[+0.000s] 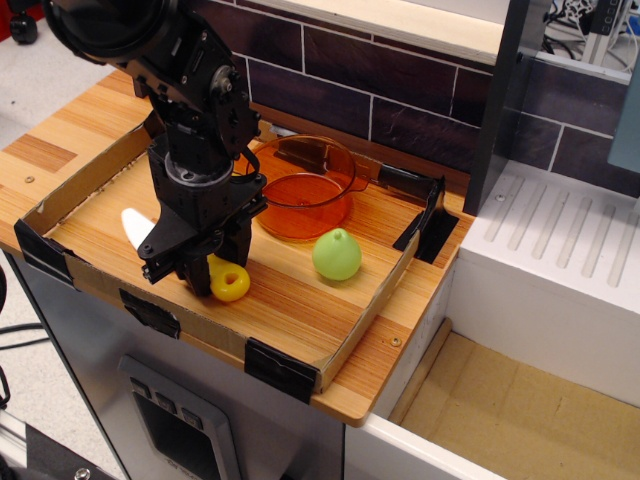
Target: Put knife in pot
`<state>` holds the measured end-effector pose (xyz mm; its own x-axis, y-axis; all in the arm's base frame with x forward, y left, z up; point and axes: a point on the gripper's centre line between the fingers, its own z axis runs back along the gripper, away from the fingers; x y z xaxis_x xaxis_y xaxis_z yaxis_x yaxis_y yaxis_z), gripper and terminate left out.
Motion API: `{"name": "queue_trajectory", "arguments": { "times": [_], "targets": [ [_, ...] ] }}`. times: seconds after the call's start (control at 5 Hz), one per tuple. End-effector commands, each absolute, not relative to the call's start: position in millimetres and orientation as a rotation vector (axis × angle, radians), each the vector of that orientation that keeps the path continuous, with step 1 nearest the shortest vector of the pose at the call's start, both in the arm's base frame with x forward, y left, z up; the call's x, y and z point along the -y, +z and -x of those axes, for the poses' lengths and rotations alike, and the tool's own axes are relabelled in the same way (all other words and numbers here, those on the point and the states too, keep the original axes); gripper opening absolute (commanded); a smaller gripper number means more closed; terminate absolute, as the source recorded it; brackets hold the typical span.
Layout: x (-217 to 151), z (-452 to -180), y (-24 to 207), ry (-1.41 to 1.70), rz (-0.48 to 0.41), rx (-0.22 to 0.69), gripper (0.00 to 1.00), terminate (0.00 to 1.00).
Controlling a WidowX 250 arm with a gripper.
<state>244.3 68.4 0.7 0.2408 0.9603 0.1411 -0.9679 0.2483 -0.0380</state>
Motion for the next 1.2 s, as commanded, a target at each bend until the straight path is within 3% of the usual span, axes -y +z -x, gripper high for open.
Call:
{"name": "queue_trajectory", "arguments": {
  "times": [0.0, 0.4, 0.6, 1.0],
  "targets": [
    [-69.5, -252.0, 31.1, 1.356, -0.023, 0.196, 0.00, 0.00],
    [-61.3, -257.3, 88.3, 1.463, 0.028, 0.209, 0.00, 0.00],
    [-56.5, -276.9, 102.8, 1.539, 0.028, 0.210, 0.00, 0.00],
    [-62.0, -327.5, 101.2, 1.674, -0.002, 0.244, 0.00, 0.00]
  ]
}}
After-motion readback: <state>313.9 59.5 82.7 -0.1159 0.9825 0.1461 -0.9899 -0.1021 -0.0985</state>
